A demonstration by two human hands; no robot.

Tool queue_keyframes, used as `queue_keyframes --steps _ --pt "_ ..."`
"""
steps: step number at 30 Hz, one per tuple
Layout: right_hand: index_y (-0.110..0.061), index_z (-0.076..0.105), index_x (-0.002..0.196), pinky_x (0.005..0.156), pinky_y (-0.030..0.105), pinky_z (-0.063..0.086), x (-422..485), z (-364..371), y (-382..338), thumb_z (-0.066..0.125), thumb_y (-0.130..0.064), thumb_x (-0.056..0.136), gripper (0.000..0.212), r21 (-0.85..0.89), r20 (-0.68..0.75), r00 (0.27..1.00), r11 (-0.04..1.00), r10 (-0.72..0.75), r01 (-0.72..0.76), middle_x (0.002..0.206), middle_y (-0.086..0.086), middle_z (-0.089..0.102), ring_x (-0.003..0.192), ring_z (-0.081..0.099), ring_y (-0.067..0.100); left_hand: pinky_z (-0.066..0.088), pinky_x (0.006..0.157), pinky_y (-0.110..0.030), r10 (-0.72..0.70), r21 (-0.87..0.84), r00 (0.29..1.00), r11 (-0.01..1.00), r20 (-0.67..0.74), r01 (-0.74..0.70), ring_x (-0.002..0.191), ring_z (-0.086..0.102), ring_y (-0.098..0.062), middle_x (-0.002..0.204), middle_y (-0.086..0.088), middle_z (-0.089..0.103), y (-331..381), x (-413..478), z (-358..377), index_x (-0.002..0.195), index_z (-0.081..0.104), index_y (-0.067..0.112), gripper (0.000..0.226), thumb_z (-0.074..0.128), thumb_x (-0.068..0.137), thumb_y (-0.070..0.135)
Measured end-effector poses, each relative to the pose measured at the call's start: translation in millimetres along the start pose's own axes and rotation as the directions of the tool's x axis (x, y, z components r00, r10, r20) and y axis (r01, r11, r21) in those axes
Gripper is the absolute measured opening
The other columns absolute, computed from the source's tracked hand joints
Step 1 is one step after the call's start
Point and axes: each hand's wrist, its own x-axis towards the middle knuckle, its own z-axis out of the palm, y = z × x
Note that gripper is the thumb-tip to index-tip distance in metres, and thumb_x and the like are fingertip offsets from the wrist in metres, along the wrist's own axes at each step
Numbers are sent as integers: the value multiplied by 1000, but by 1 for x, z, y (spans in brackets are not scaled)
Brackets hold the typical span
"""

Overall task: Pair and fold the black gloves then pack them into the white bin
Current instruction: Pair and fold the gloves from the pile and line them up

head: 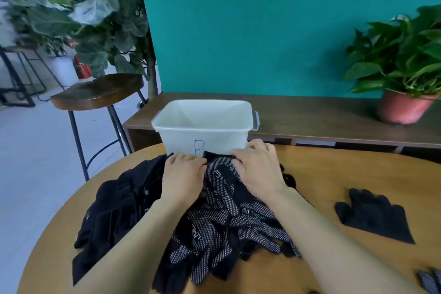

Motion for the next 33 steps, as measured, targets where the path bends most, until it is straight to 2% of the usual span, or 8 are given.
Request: queue_keyframes --steps 8,10,14,19,22,27,31,33 --pt "-21 64 99 96 39 27 42 48 -17 44 -35 99 24 -50 214 967 990 137 -129 103 -2 63 117 37 22 20 87 -36 -34 28 999 999 -6 34 106 61 -20 110 12 72 -15 -4 36 107 74 27 19 69 90 31" --pt "-22 63 103 91 37 25 43 51 -21 50 -22 95 15 -15 175 976 992 129 -128 103 -2 63 117 38 22 20 87 -36 -31 35 1000 999 -3 31 108 60 -20 112 12 72 -14 -5 36 112 73 26 23 68 90 32" --pt "-29 61 124 92 33 18 38 40 -26 52 -7 90 41 172 50 995 981 87 -94 111 -9 64 118 39 17 16 94 -34 -96 31 993 995 74 94 125 46 -15 128 14 62 -7 -3 21 140 51 29 43 47 100 43" --pt "-34 66 109 99 27 22 22 7 -28 61 -3 87 38 527 -72 981 841 182 -118 86 -23 54 102 47 2 16 95 -34 -230 -156 963 955 137 251 127 45 -16 117 10 61 9 -3 -12 154 20 28 66 42 98 55" --pt "-38 63 95 103 34 39 8 -21 -28 62 2 85 42 700 -91 967 706 240 -109 84 -23 56 90 52 -3 23 98 -31 -330 -408 918 824 217 393 119 53 -17 91 22 55 21 -4 -33 153 27 25 70 55 95 51" --pt "-30 61 108 85 22 44 -24 -76 -25 64 7 84 45 790 3 959 587 282 -175 85 -5 56 83 54 8 57 85 -33 -284 -857 897 301 339 419 91 73 -19 92 0 77 55 -15 -82 103 73 19 19 69 89 6" --pt "-17 52 133 79 22 49 -66 -126 -13 77 -7 81 59 856 194 919 398 342 -329 99 4 65 84 63 11 59 79 -33 -86 -881 899 176 430 438 86 73 -21 95 -7 76 88 -36 -111 100 72 15 21 67 88 0" --pt "-11 64 118 71 19 51 -92 -148 -7 74 -16 85 36 792 382 870 375 312 -482 98 1 73 79 69 5 58 81 -35 35 -874 885 176 465 452 88 72 -24 97 -9 76 104 -52 -117 106 70 15 25 65 88 -1"
